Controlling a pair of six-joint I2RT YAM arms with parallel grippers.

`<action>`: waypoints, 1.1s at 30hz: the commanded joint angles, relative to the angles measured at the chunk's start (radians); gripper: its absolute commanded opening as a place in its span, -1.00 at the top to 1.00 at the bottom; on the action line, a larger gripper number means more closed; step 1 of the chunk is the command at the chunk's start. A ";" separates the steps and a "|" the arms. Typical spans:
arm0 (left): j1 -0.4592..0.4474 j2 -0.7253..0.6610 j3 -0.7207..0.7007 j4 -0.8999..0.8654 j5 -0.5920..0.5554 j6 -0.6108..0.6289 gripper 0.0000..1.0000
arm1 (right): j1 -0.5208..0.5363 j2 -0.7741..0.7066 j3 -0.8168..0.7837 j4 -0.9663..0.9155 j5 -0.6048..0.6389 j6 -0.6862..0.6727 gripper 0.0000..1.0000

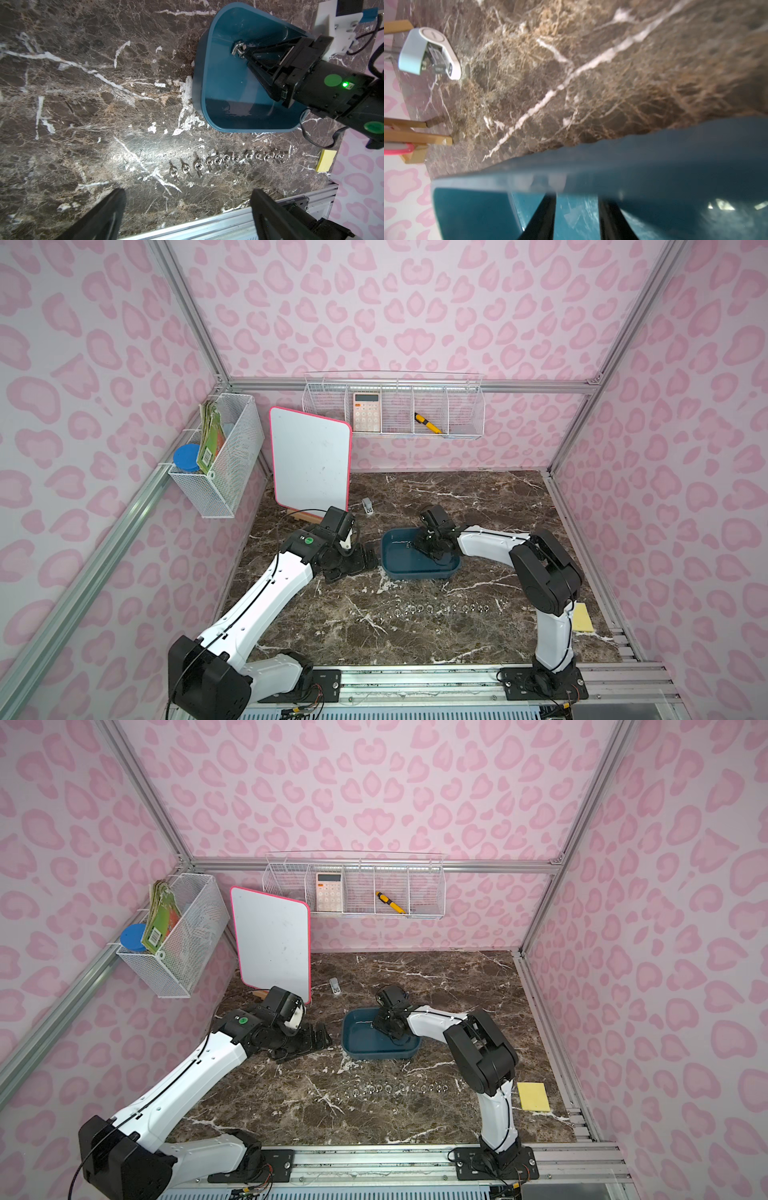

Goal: Take out the wing nut from the storage box
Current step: Pick up the wing nut from the storage box.

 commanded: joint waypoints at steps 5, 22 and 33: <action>0.008 -0.006 -0.008 -0.006 -0.006 0.017 -0.97 | -0.013 0.032 0.027 0.008 -0.023 0.015 0.40; 0.012 -0.004 -0.019 0.026 0.023 0.009 -0.96 | 0.009 -0.004 0.010 -0.115 0.029 -0.049 0.50; 0.014 -0.010 -0.019 0.021 0.018 0.004 -0.97 | 0.007 -0.001 0.005 -0.077 0.027 -0.096 0.74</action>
